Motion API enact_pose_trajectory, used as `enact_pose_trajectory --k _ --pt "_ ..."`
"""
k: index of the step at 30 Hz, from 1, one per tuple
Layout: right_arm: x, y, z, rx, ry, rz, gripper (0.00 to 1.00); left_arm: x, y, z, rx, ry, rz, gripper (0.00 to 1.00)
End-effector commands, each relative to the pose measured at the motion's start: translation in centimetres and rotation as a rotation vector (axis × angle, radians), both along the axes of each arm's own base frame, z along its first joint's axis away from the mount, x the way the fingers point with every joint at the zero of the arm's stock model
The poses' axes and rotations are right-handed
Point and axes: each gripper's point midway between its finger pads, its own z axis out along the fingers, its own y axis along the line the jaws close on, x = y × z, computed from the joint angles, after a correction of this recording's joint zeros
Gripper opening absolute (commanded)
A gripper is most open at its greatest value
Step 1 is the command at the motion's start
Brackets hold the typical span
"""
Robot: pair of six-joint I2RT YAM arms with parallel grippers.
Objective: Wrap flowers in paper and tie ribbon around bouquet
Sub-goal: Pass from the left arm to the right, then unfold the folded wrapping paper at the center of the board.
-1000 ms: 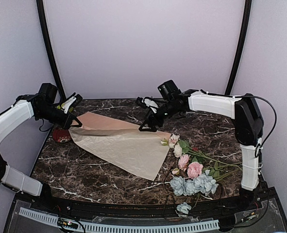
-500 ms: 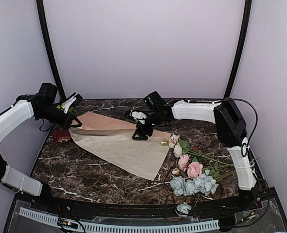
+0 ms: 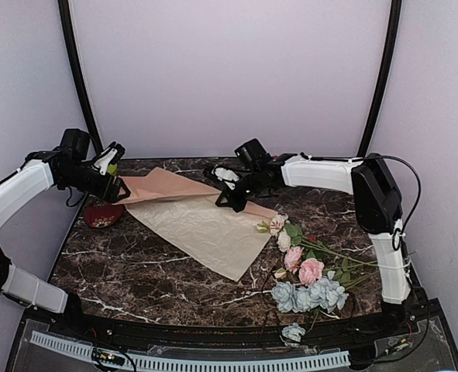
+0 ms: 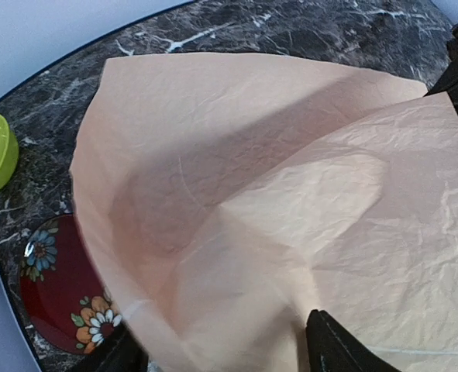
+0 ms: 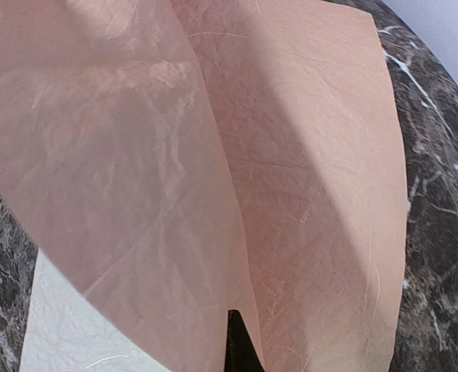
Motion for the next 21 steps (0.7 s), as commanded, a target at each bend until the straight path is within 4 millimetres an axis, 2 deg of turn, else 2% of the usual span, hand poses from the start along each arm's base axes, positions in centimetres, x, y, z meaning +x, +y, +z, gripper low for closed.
enact_pose_trajectory --k 1,3,5,8,10,13,16,19,21 --pt "4.5 -3.9 4.5 0.056 0.001 -0.237 0.00 2.2 1.8 6.5 0.005 -0.238 0.143 0.77" --pt "6.6 -6.4 5.5 0.043 0.009 -0.365 0.00 2.1 1.9 8.0 -0.008 -0.301 0.147 0.84" --pt "8.8 -9.4 7.4 0.046 0.009 -0.496 0.00 2.0 2.2 8.2 -0.003 -0.323 0.169 0.87" --pt "10.9 -13.8 9.9 -0.020 -0.094 -0.665 0.00 2.1 2.9 5.8 0.020 -0.256 0.213 0.88" --pt "10.9 -15.0 11.4 -0.064 -0.163 -0.692 0.00 2.3 3.2 3.5 0.021 -0.180 0.254 0.86" --pt "9.7 -14.4 12.4 -0.122 -0.219 -0.675 0.00 2.8 2.2 -0.8 -0.067 -0.062 0.287 0.78" --pt "8.0 -12.5 12.1 -0.225 -0.289 -0.650 0.00 3.0 0.9 -4.9 -0.159 0.040 0.312 0.73" --pt "5.8 -9.2 10.4 -0.304 -0.311 -0.610 0.00 3.6 1.2 -7.0 -0.169 0.084 0.364 0.73" --pt "4.1 -6.5 7.9 -0.339 -0.276 -0.578 0.00 4.0 1.9 -7.4 -0.144 0.101 0.399 0.72"
